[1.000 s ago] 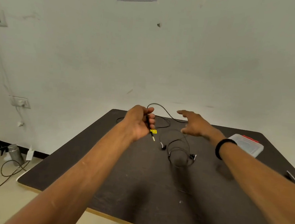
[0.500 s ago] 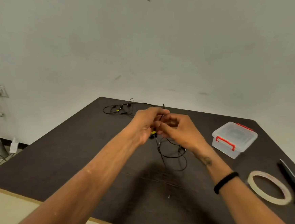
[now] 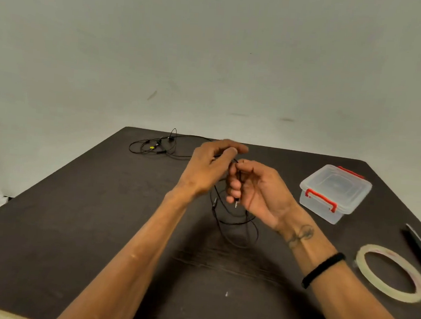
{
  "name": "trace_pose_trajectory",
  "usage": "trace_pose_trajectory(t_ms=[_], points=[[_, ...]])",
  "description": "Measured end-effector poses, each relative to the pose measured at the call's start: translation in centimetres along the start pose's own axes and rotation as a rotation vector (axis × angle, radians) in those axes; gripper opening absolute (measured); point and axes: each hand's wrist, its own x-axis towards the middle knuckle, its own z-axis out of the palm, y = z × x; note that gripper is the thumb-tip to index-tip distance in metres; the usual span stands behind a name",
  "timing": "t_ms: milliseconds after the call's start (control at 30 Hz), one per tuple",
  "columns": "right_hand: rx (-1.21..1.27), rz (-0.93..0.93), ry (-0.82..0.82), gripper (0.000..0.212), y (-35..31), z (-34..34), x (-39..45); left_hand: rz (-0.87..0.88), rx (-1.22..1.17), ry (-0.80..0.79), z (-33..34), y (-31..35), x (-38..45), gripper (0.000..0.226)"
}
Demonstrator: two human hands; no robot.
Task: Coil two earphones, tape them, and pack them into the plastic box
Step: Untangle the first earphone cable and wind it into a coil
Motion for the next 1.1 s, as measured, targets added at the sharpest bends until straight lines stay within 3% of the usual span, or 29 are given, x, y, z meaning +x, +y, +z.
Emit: trace_pose_trajectory(t_ms=[200, 367, 467, 533, 600, 733, 900, 1100], points=[[0.233, 0.035, -0.034, 0.032, 0.0, -1.3, -0.3, -0.051, -0.07, 0.074, 2.6, -2.4, -0.7, 0.05], [0.29, 0.095, -0.116, 0.042, 0.8, -0.9, -0.4, 0.012, -0.019, 0.186, 2.6, -2.3, -1.1, 0.049], [0.341, 0.052, -0.123, 0.04, 1.1, -0.5, -0.1, -0.051, -0.026, 0.175, 3.4, -2.7, -1.8, 0.051], [0.416, -0.003, -0.102, 0.038, 0.9, -0.5, -0.1, -0.068, -0.009, 0.123, 4.1, -3.0, -2.3, 0.04], [0.498, -0.068, -0.049, 0.036, 0.4, -0.5, -0.2, -0.056, 0.027, 0.062, 4.6, -3.0, -2.7, 0.022], [0.551, -0.241, 0.118, 0.036, -0.6, -1.2, -0.2, -0.039, 0.133, -0.013, 5.4, -2.1, -3.3, 0.039], [0.57, -0.354, 0.284, 0.032, -0.7, -3.5, 0.0, 0.033, 0.253, -0.068, 5.6, -1.6, -3.6, 0.035], [0.181, -0.383, 0.515, 0.035, 0.2, -4.7, 0.1, 0.194, 0.564, -0.064, 5.3, -0.8, -4.2, 0.039]])
